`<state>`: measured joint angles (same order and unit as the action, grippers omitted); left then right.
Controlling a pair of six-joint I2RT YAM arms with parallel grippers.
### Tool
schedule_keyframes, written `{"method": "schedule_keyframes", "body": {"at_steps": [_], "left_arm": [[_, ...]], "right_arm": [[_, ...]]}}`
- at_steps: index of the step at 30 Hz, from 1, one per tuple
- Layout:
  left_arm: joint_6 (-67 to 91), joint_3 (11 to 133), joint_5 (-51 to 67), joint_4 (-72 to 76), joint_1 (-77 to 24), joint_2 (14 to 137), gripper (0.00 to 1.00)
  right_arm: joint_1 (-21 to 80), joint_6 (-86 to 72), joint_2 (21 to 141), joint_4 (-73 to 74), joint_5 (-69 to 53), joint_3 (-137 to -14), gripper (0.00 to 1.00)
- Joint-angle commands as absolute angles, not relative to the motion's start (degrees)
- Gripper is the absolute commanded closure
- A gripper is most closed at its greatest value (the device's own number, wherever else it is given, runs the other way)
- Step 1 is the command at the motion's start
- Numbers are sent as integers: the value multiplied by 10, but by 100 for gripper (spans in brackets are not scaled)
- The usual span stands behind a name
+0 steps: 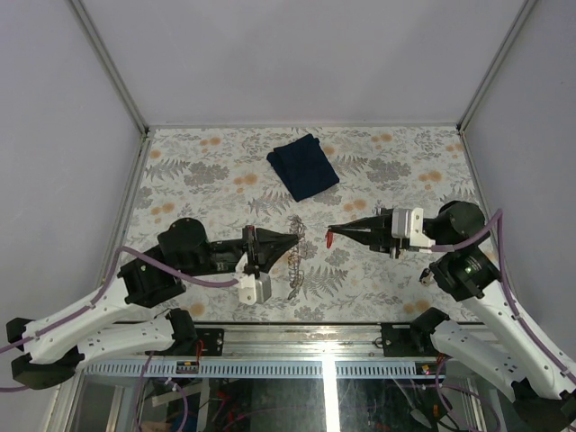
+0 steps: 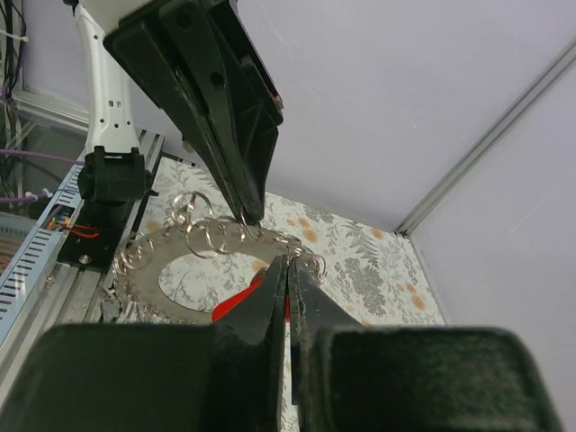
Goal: Put the keys on the keyring
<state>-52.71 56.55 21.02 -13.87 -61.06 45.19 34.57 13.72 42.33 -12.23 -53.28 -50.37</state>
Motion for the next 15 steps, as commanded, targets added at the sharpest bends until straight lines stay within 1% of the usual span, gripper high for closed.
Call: {"method": "schedule_keyframes", "body": {"at_steps": [1, 8, 15], "left_arm": [[-660, 540, 186, -81, -609, 438, 100], [-691, 523, 159, -29, -609, 431, 100], [-645, 512, 152, 24, -609, 433, 100]], "right_arm": [[348, 158, 416, -125, -569, -536, 100], [348, 144, 428, -128, -586, -546, 100], [348, 94, 445, -185, -573, -526, 100]]}}
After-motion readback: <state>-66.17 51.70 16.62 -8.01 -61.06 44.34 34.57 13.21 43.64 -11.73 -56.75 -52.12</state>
